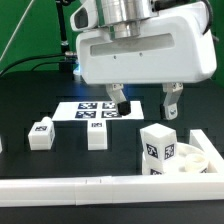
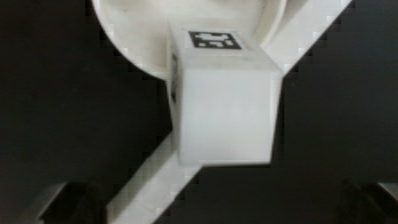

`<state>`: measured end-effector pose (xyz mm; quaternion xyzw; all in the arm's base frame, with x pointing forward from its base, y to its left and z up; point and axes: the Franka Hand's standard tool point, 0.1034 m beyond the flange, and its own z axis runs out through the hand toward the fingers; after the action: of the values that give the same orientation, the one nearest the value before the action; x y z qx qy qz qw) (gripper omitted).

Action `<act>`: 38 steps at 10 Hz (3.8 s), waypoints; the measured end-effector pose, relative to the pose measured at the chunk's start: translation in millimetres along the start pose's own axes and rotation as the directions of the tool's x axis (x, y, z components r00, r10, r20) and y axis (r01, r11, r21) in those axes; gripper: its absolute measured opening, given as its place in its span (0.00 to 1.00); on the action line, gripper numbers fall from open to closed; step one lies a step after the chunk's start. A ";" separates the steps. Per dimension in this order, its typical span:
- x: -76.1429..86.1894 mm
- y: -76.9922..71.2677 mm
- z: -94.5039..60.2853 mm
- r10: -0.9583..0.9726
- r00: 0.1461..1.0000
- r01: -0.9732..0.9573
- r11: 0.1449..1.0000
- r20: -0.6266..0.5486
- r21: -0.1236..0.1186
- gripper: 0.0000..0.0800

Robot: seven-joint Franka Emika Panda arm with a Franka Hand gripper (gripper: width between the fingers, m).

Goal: Assemble stool

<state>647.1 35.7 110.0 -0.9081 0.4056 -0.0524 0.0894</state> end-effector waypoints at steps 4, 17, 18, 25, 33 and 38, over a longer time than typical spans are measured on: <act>-1.4 0.2 2.3 -0.011 1.000 0.011 1.000 0.002 -0.003 0.81; 14.9 80.6 14.2 -0.748 0.641 0.760 0.649 0.174 -0.010 0.81; 15.5 80.5 14.4 -0.748 0.641 0.761 0.649 0.171 -0.011 0.81; -20.9 127.7 18.6 -0.505 0.531 0.687 0.727 0.681 0.003 0.81; -30.5 158.2 44.9 -0.365 0.443 0.676 0.736 0.819 -0.037 0.81; -47.9 160.5 54.4 -0.354 0.416 0.683 0.729 0.838 -0.030 0.81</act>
Offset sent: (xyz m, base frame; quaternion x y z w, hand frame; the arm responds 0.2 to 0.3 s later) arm 0.0000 0.0000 0.0000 0.0000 0.0000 0.0000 1.0000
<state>507.6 -27.2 22.8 -0.9128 0.0160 0.4029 0.0642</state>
